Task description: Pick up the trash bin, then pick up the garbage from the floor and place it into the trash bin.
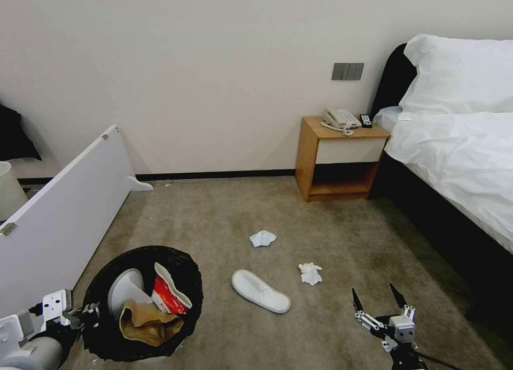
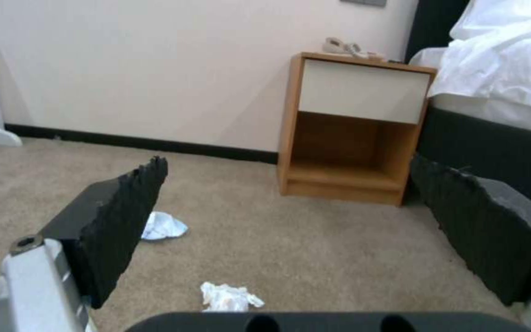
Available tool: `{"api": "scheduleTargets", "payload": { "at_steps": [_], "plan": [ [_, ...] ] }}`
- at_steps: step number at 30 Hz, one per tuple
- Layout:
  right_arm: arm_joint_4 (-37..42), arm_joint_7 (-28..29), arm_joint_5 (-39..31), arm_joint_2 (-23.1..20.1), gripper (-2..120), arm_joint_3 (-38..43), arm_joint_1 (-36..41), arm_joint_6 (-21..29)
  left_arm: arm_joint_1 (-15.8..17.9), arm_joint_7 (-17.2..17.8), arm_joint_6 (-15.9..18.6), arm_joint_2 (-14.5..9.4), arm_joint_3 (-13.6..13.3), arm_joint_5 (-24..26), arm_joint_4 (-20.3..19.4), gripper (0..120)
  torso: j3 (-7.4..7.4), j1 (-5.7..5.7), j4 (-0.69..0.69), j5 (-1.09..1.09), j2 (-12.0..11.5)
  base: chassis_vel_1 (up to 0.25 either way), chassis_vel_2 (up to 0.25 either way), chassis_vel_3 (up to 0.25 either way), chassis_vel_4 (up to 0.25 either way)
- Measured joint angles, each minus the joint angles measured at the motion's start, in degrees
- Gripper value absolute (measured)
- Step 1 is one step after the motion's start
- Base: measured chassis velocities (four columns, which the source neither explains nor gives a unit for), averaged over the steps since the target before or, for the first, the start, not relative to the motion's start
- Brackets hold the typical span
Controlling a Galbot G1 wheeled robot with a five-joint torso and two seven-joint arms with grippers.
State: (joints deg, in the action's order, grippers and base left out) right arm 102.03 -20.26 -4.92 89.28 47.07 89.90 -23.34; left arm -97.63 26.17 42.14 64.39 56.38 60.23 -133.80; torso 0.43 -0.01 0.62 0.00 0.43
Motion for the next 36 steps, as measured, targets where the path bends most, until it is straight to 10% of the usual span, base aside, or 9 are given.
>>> {"api": "scheduleTargets", "payload": {
  "at_steps": [36],
  "plan": [
    [-0.83, -2.12, -0.33, 0.43, 100, 0.06, -0.21, -0.31, -0.41, 0.04, 0.00, 0.75, 0.09, 0.04, -0.71, 3, 0.00, 0.01, 0.00, 0.00, 0.00, -0.057, 0.058, 0.059, -0.055]
  ]
}}
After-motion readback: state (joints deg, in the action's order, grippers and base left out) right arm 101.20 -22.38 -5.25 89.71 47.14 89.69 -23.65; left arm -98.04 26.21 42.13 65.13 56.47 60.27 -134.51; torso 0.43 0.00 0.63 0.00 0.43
